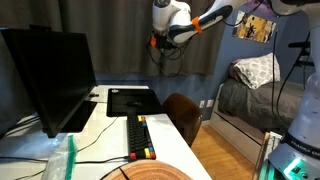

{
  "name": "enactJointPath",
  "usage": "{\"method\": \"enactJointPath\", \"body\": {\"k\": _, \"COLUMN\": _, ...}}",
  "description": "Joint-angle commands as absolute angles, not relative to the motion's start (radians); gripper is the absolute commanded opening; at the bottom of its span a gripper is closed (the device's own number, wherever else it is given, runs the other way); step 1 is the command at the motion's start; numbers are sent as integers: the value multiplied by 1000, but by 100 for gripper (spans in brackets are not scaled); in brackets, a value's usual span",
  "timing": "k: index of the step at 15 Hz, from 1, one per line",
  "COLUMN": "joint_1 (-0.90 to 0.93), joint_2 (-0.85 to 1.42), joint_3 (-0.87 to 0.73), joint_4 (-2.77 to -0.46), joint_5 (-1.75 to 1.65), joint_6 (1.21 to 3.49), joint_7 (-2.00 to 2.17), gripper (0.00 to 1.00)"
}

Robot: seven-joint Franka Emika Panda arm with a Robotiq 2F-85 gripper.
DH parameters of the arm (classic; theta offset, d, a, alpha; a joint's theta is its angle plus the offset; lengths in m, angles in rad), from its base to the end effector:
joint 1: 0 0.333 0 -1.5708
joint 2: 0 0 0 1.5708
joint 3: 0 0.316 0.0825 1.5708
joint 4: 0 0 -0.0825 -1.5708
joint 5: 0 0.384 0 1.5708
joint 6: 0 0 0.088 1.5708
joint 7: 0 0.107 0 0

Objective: Pull the cord to the right side of the desk

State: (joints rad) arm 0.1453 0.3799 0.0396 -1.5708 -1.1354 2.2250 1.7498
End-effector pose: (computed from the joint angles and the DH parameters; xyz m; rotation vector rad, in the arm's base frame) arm 0.6953 0.0971 0.4675 2.2239 -1.1520 1.2707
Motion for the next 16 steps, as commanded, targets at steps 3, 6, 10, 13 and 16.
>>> {"method": "enactJointPath", "body": {"k": 3, "joint_1": 101, "joint_2": 399, "joint_3": 63, "joint_4": -1659, "joint_5": -826, "joint_6": 2291, "joint_7": 1660, "gripper": 0}}
{"method": "enactJointPath", "body": {"k": 6, "joint_1": 99, "joint_2": 405, "joint_3": 52, "joint_4": -1710, "joint_5": -652, "joint_6": 2310, "joint_7": 1598, "gripper": 0}}
{"method": "enactJointPath", "body": {"k": 10, "joint_1": 109, "joint_2": 406, "joint_3": 25, "joint_4": -1764, "joint_5": -497, "joint_6": 2324, "joint_7": 1532, "gripper": 0}}
{"method": "enactJointPath", "body": {"k": 13, "joint_1": 101, "joint_2": 421, "joint_3": 25, "joint_4": -1786, "joint_5": -369, "joint_6": 2370, "joint_7": 1438, "gripper": 0}}
{"method": "enactJointPath", "body": {"k": 16, "joint_1": 102, "joint_2": 437, "joint_3": 19, "joint_4": -1792, "joint_5": -279, "joint_6": 2401, "joint_7": 1341, "gripper": 29}}
